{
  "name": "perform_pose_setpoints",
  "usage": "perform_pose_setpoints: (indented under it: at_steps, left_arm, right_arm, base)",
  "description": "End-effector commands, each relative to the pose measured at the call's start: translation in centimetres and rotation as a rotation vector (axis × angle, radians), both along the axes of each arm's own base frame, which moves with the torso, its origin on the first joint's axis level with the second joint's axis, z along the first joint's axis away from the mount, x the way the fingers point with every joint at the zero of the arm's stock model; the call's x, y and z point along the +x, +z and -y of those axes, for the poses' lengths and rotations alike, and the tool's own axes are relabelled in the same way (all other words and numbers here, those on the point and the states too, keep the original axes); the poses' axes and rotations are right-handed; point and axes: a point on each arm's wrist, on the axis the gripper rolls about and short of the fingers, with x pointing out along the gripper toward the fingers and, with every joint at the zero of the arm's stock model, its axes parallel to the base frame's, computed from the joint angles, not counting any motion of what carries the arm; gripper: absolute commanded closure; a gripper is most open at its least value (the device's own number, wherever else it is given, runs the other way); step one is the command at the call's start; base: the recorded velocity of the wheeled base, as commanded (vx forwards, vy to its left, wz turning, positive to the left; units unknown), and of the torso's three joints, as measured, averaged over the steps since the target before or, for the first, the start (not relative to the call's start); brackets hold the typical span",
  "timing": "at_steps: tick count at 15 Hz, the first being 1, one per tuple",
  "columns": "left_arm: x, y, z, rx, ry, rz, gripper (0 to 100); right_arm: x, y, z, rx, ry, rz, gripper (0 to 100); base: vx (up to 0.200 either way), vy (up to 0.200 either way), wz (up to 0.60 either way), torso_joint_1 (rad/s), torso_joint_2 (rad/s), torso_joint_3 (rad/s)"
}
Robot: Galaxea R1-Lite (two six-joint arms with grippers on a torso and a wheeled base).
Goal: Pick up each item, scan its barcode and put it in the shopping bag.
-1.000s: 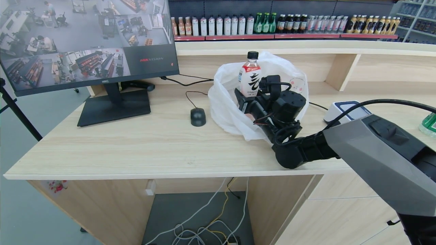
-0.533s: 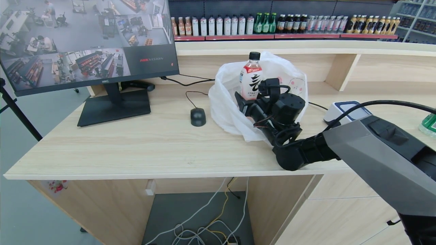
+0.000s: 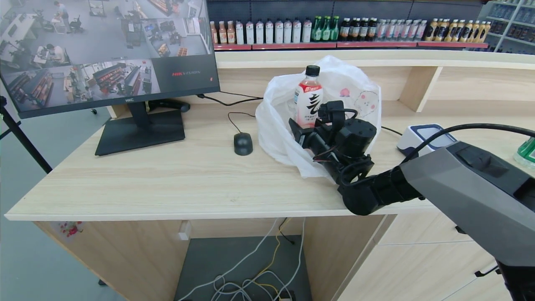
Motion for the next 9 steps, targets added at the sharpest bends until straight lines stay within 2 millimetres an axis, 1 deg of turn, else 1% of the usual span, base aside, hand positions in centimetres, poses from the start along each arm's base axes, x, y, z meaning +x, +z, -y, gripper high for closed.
perform_pose_setpoints:
  at_steps: [1, 6, 7, 9]
  left_arm:
    - [0.0, 0.0, 0.0, 0.0, 0.0, 0.0, 0]
    - [0.0, 0.0, 0.0, 0.0, 0.0, 0.0, 0]
    - [0.0, 0.0, 0.0, 0.0, -0.002, 0.0, 0]
    - [0.0, 0.0, 0.0, 0.0, 0.0, 0.0, 0]
  right_arm:
    - [-0.05, 0.04, -0.07, 0.0, 0.001, 0.0, 100]
    - [-0.08, 0.08, -0.14, 0.0, 0.003, 0.001, 100]
    - [-0.08, 0.08, -0.14, 0.0, 0.003, 0.001, 0]
    - [-0.33, 0.9, -0.27, -0.007, 0.008, 0.029, 0]
  base:
    - [0.0, 0.0, 0.0, 0.0, 0.0, 0.0]
    - [0.0, 0.0, 0.0, 0.0, 0.0, 0.0]
    - [0.0, 0.0, 0.0, 0.0, 0.0, 0.0]
    - [0.0, 0.0, 0.0, 0.0, 0.0, 0.0]
